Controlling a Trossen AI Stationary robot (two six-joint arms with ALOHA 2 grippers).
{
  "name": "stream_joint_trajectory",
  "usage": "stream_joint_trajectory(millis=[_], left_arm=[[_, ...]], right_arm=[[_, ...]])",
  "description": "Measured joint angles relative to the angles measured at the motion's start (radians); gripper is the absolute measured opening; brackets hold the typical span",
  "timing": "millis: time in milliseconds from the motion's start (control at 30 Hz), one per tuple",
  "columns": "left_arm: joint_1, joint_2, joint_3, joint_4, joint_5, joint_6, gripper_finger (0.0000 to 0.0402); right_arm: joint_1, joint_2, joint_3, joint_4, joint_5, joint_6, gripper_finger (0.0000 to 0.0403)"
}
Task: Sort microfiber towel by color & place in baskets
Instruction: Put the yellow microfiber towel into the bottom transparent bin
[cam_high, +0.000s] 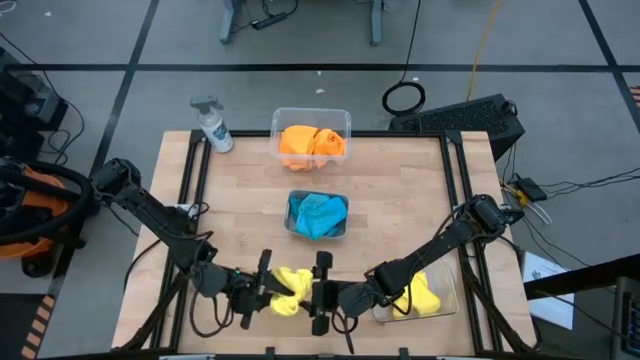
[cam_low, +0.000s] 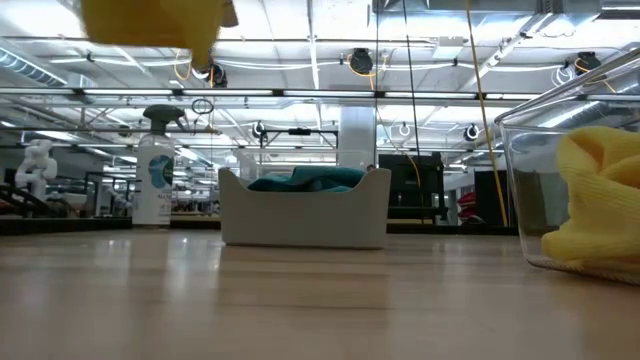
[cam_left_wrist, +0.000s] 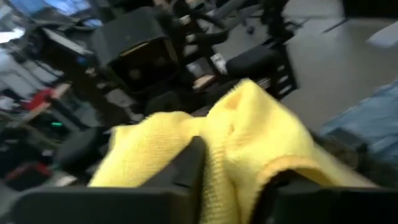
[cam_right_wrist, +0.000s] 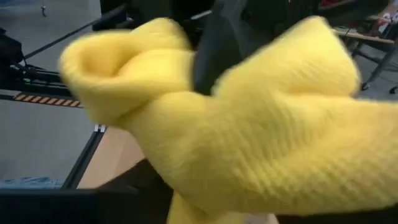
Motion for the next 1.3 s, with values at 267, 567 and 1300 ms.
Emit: stream_joint_trajectory(millis=[267,567,1300], left_arm=[[-0.02,0.0,0.0,0.0,0.078,-0.06,0.0275],[-0.092,-0.011,0.0,0.007,-0.02,-0.069,0.0396],[-0.143,-0.035,0.0,-0.089,-0.42,-0.098,0.0393]], right_arm=[[-0.001,0.0,0.0,0.022,0.001,-0.046,0.0061],[0.021,-0.031,0.0,-0.06,-0.002,-0.051,0.0036],[0.241,-0.374,0.0,-1.265,-0.144,0.737,0.0023]])
